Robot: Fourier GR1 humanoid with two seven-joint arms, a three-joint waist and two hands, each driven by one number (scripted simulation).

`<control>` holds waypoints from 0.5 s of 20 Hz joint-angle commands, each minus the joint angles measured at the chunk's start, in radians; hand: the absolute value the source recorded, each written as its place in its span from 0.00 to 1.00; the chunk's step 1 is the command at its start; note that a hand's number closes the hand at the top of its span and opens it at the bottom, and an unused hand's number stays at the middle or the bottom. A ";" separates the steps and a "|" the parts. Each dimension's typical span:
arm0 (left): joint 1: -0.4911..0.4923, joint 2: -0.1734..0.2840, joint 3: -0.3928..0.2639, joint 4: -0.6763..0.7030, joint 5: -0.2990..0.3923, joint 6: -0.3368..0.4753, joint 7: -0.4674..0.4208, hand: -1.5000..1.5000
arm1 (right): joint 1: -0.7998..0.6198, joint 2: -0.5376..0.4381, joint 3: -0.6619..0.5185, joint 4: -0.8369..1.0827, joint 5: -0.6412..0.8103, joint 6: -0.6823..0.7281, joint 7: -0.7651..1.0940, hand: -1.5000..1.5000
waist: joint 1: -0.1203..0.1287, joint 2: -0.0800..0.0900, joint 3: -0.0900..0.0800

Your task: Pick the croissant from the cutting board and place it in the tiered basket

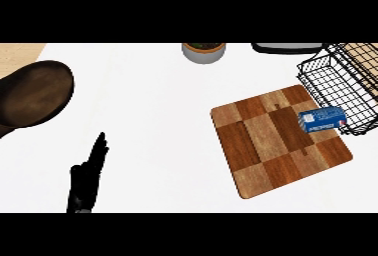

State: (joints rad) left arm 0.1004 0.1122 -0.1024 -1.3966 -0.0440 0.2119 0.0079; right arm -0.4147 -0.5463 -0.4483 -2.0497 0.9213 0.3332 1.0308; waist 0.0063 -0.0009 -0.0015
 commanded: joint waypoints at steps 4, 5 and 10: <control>-0.008 -0.051 -0.039 0.002 -0.034 0.033 0.019 0.50 | -0.225 -0.090 -0.008 0.355 0.053 -0.034 0.029 1.00 | 0.018 0.006 0.001; -0.020 0.014 0.020 -0.009 -0.007 -0.002 0.009 0.50 | -0.218 -0.105 -0.026 0.407 0.048 -0.047 -0.014 1.00 | 0.014 0.005 0.001; -0.021 0.018 0.028 -0.019 0.022 -0.042 0.025 0.50 | -0.318 -0.138 -0.060 0.640 0.033 -0.134 -0.109 1.00 | 0.013 0.005 0.002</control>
State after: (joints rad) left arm 0.0876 0.1096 -0.0952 -1.4025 -0.0450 0.2000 0.0226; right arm -0.6463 -0.6364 -0.4779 -1.6059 0.9641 0.2624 0.9588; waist 0.0155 0.0029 -0.0004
